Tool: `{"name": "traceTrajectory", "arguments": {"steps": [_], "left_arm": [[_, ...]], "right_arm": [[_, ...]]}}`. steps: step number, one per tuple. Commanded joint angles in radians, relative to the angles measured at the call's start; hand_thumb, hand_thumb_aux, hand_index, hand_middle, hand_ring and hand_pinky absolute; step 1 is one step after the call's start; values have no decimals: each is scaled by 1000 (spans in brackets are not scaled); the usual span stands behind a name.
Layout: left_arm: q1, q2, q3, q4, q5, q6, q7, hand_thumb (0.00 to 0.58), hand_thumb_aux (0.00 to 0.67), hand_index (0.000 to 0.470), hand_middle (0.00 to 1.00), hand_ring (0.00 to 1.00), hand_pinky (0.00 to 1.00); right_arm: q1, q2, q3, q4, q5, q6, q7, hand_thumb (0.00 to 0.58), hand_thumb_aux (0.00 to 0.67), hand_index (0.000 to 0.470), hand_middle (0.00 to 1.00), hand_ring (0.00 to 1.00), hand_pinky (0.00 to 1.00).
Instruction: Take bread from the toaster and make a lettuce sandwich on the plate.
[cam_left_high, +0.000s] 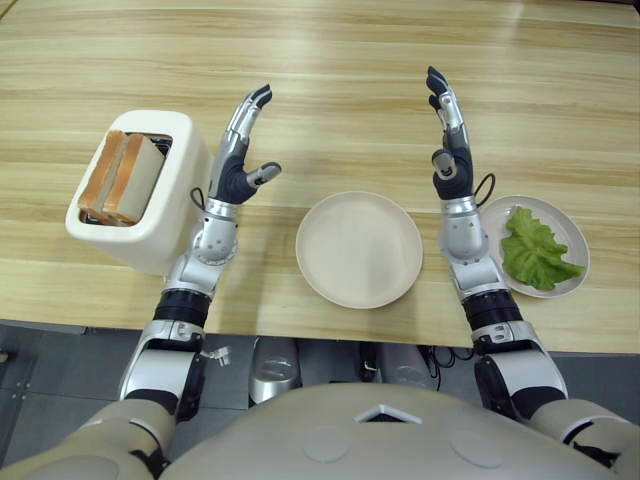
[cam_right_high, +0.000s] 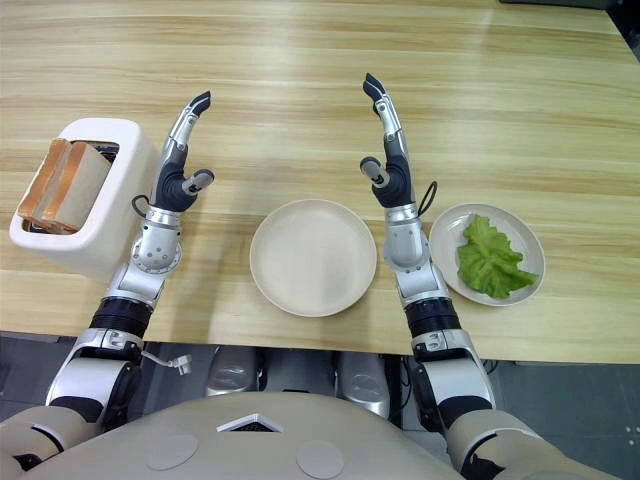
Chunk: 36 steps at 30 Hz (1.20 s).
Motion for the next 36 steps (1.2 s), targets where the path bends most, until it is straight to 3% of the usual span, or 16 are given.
{"name": "traceTrajectory", "arguments": {"steps": [1, 14, 18, 21, 24, 27, 31, 36], "left_arm": [[21, 7, 10, -22, -9, 17, -6, 0, 0, 0, 0, 0, 0], [38, 12, 25, -52, -3, 35, -8, 0, 0, 0, 0, 0, 0], [62, 22, 21, -230, 62, 48, -15, 0, 0, 0, 0, 0, 0], [109, 57, 39, -530, -10, 152, -151, 0, 0, 0, 0, 0, 0], [119, 150, 101, -734, -186, 372, -332, 0, 0, 0, 0, 0, 0], [133, 300, 242, -832, -189, 566, -455, 0, 0, 0, 0, 0, 0], [169, 474, 462, -783, -254, 744, -561, 0, 0, 0, 0, 0, 0], [284, 572, 526, -657, -169, 816, -589, 0, 0, 0, 0, 0, 0]], "right_arm": [[2, 7, -8, -6, 14, 22, 20, 0, 0, 0, 0, 0, 0], [-14, 17, -13, 9, 3, 41, 31, 0, 0, 0, 0, 0, 0], [-5, 13, -25, 2, -10, 48, 10, 0, 0, 0, 0, 0, 0], [-9, 12, -30, 10, -18, 47, 2, 0, 0, 0, 0, 0, 0], [-12, 10, -34, 17, -21, 46, -5, 0, 0, 0, 0, 0, 0], [-12, 8, -34, 23, -27, 50, -10, 0, 0, 0, 0, 0, 0], [3, 4, -39, 5, -35, 52, -22, 0, 0, 0, 0, 0, 0], [18, -5, -29, -17, -103, 53, -59, 0, 0, 0, 0, 0, 0]]}}
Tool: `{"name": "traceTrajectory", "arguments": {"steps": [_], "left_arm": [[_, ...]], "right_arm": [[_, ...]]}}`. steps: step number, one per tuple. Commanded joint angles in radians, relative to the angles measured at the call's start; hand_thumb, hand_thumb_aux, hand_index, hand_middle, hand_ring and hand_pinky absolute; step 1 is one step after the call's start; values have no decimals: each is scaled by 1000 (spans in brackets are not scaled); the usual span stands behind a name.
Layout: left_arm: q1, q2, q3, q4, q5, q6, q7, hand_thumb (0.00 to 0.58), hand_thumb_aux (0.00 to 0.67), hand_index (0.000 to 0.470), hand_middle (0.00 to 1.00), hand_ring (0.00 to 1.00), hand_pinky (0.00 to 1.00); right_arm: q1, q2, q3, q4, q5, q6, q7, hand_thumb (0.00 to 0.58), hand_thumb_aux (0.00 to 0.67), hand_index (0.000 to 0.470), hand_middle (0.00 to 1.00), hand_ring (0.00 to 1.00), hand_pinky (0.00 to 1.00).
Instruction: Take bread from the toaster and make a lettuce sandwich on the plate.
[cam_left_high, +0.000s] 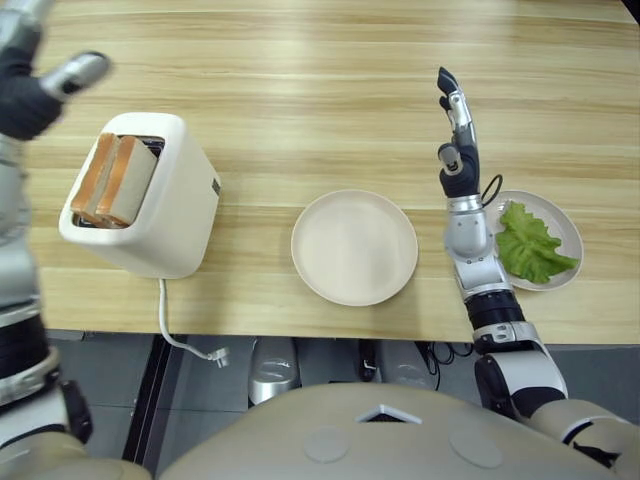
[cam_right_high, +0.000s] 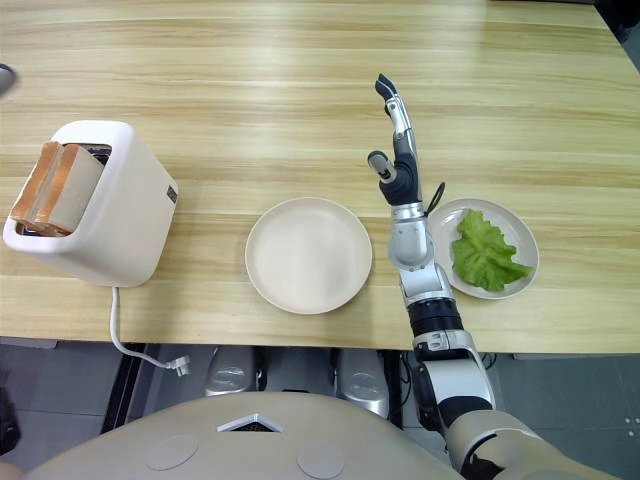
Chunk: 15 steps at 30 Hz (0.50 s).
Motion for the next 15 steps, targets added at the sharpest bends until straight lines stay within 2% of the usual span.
{"name": "traceTrajectory", "arguments": {"steps": [1, 7, 15], "left_arm": [[74, 31, 5, 107, 78, 49, -10, 0, 0, 0, 0, 0, 0], [107, 63, -71, 338, 175, 47, 30, 0, 0, 0, 0, 0, 0], [138, 47, -166, 441, 229, 19, 93, 0, 0, 0, 0, 0, 0]], "right_arm": [[12, -6, 6, -21, -57, 8, -31, 0, 0, 0, 0, 0, 0], [19, -16, -11, -16, -59, 3, -53, 0, 0, 0, 0, 0, 0], [17, -31, -13, -1, -56, 3, -64, 0, 0, 0, 0, 0, 0]]}}
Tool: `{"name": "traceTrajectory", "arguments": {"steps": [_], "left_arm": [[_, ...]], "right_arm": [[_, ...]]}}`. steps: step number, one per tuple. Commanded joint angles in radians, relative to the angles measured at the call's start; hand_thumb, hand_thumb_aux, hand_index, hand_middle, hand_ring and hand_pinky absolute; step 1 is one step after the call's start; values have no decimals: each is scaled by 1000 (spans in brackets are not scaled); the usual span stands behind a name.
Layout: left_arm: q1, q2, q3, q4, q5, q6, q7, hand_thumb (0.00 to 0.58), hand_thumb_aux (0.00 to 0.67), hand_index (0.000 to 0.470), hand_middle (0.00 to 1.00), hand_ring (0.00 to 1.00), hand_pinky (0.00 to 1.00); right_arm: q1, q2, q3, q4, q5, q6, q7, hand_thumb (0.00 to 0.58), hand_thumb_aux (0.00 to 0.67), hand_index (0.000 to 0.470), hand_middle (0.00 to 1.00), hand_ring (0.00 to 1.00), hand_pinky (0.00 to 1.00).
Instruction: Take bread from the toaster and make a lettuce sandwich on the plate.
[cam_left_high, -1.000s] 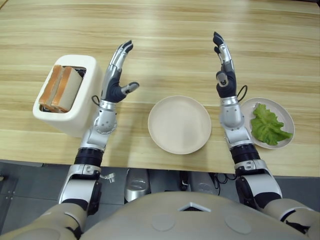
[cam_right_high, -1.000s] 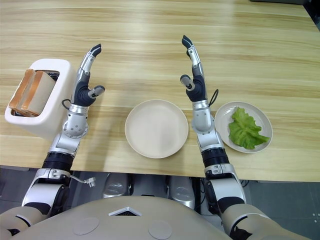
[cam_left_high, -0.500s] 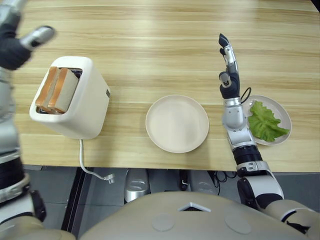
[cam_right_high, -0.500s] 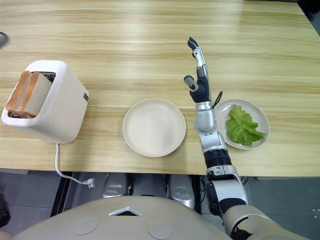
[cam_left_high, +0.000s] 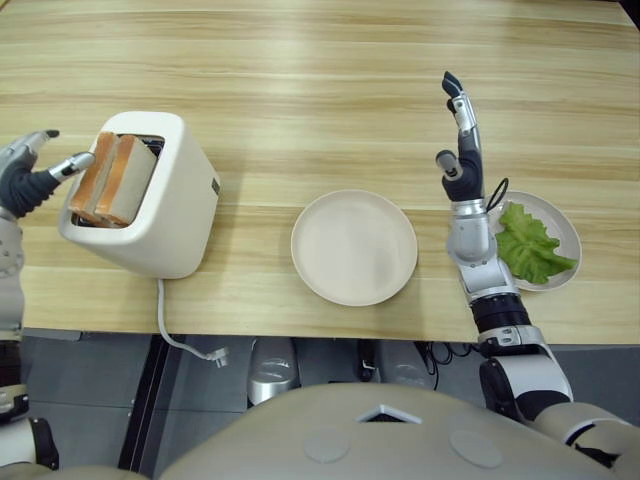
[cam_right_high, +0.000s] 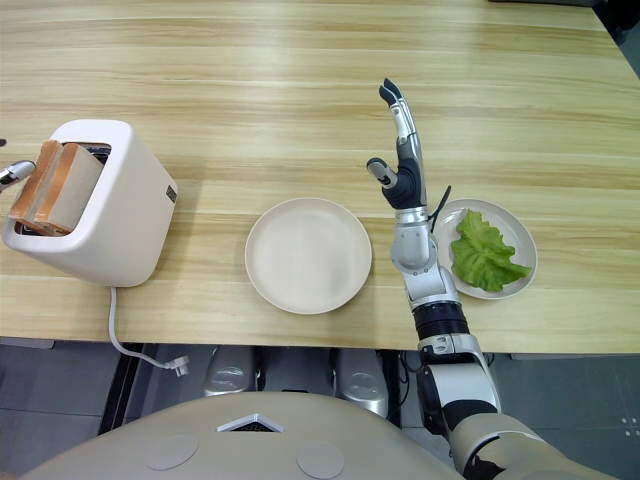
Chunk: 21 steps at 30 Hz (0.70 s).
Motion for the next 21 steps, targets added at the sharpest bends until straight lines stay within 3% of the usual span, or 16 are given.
{"name": "traceTrajectory", "arguments": {"steps": [1, 21], "left_arm": [[9, -9, -44, 43, 8, -25, 10, 0, 0, 0, 0, 0, 0], [63, 112, -53, -90, 84, -34, -50, 0, 0, 0, 0, 0, 0]], "right_arm": [[6, -11, -9, 7, 1, 4, -7, 0, 0, 0, 0, 0, 0], [16, -21, -14, -3, 4, 8, -19, 0, 0, 0, 0, 0, 0]]}}
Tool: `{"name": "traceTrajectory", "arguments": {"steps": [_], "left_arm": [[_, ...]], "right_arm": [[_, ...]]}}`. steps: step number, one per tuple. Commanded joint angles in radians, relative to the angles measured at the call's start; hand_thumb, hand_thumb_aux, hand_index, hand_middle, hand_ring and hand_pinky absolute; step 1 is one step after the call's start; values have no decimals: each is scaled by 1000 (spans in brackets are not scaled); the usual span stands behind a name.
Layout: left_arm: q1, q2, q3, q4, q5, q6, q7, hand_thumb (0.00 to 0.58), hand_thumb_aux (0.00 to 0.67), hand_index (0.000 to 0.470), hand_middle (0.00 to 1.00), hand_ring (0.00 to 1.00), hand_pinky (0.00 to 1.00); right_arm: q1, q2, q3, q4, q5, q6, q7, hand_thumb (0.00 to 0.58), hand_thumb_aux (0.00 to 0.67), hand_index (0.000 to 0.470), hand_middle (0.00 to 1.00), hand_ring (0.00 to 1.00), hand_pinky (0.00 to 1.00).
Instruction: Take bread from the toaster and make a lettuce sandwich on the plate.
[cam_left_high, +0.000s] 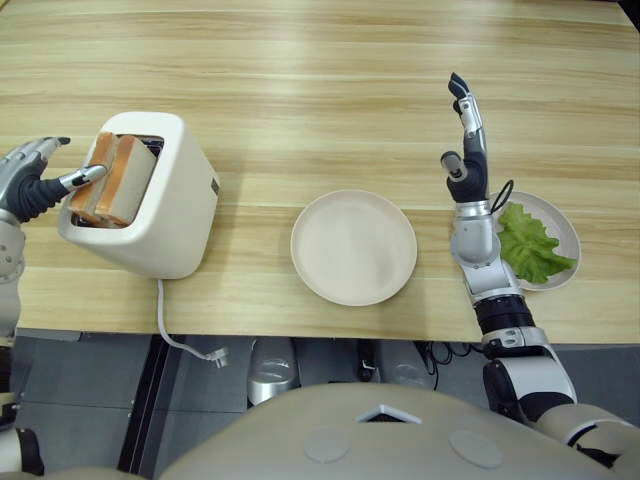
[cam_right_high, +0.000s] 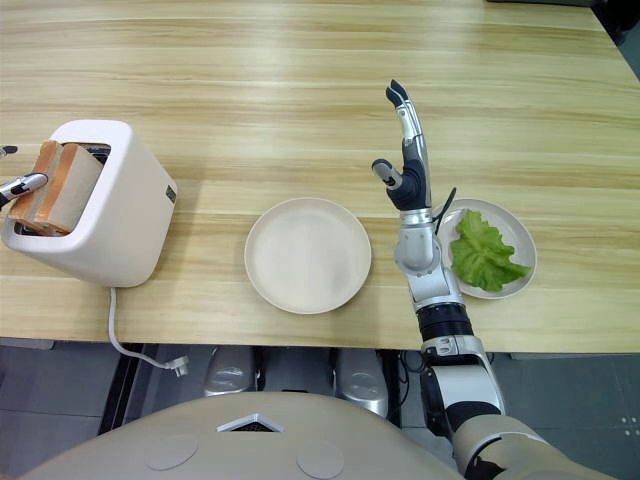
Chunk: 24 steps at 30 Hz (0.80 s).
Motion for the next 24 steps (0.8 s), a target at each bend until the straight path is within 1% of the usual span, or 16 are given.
{"name": "traceTrajectory", "arguments": {"steps": [1, 6, 10, 24], "left_arm": [[20, 40, -42, -51, 47, 1, -46, 0, 0, 0, 0, 0, 0], [23, 68, -76, -75, 85, 6, -76, 0, 0, 0, 0, 0, 0], [18, 77, -98, -58, 122, 5, -77, 0, 0, 0, 0, 0, 0], [-6, 60, -55, -7, 48, -38, -43, 0, 0, 0, 0, 0, 0]], "right_arm": [[7, -5, -11, -3, 4, 7, -4, 0, 0, 0, 0, 0, 0], [13, -6, -18, -7, 4, 7, -3, 0, 0, 0, 0, 0, 0], [16, -7, -21, -11, 3, 7, -1, 0, 0, 0, 0, 0, 0], [20, -13, -24, -10, 7, 6, 1, 0, 0, 0, 0, 0, 0]]}}
